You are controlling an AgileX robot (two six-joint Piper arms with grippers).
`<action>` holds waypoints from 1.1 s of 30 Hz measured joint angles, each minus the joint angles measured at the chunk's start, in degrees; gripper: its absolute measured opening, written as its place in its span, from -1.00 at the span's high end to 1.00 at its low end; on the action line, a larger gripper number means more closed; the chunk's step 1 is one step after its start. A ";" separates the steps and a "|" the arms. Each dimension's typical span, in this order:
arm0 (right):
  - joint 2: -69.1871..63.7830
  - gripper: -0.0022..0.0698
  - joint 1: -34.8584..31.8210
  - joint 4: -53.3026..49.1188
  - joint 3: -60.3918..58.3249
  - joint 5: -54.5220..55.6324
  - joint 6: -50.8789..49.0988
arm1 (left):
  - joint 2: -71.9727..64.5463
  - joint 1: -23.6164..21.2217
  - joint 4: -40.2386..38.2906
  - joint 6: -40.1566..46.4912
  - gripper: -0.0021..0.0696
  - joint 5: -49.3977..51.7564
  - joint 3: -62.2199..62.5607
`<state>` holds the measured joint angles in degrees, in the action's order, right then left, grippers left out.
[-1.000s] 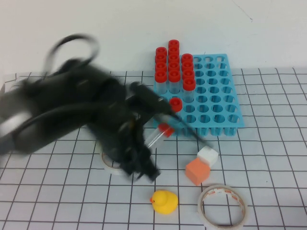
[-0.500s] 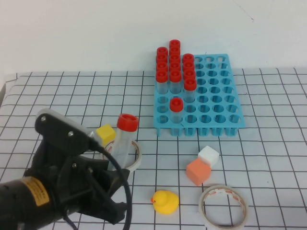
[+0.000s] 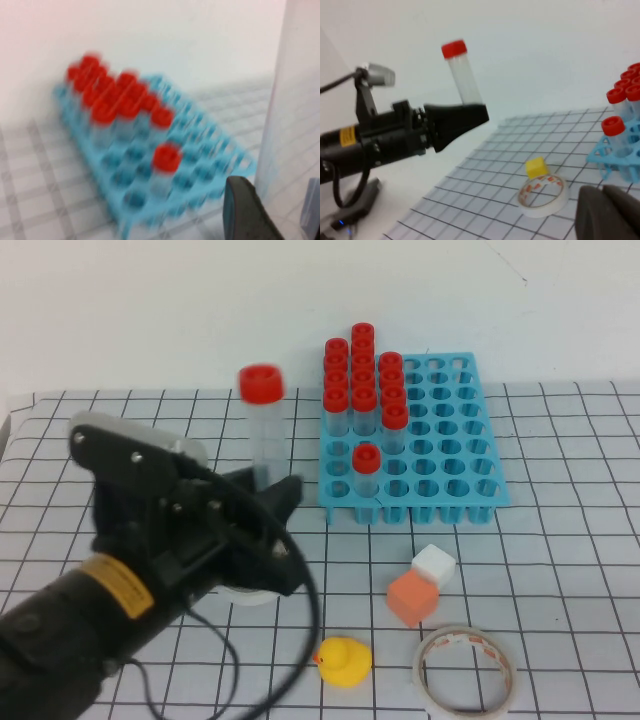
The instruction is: Place the test tubes
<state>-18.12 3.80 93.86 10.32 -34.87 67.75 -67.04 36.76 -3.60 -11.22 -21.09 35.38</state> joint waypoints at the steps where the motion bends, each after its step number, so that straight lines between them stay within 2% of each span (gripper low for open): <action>1: -2.89 0.94 0.00 0.97 1.14 -0.53 3.07 | -0.79 0.00 2.39 -1.74 0.35 -2.12 0.00; 4: -10.95 0.94 0.00 2.23 5.21 -0.97 8.33 | -4.14 0.00 12.43 -9.39 0.35 -10.66 0.00; 8: -21.55 0.94 0.00 2.59 11.58 -3.44 9.69 | -10.26 0.00 24.54 -18.35 0.35 -25.74 0.00; 13: -33.30 0.89 0.00 2.59 19.68 -11.04 15.46 | -18.16 0.00 32.54 -23.33 0.35 -38.82 0.00; 14: -34.94 0.84 0.00 2.59 20.86 -12.20 17.10 | -19.76 0.00 33.26 -23.84 0.35 -40.64 0.00; 16: -38.28 0.57 0.00 2.59 23.50 -14.99 21.58 | -22.65 0.00 34.25 -24.15 0.35 -42.51 0.00; 19: -41.53 -0.08 0.00 2.59 26.59 -17.49 25.32 | -26.00 0.00 35.12 -25.87 0.35 -43.18 0.00; 22: -43.41 -0.55 0.00 2.59 28.59 -19.51 27.39 | -27.80 0.00 36.19 -28.39 0.35 -43.26 0.00; 26: -44.88 -0.72 0.11 2.59 29.41 -22.38 30.30 | -28.72 0.00 38.60 -29.37 0.35 -43.41 0.00; 33: -46.34 -0.75 0.85 2.46 29.41 -23.30 31.69 | -28.72 0.00 43.95 -29.13 0.35 -43.80 0.00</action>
<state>-64.46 4.66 96.32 39.72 -58.18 99.44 -95.76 36.76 40.35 -40.35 -64.89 35.38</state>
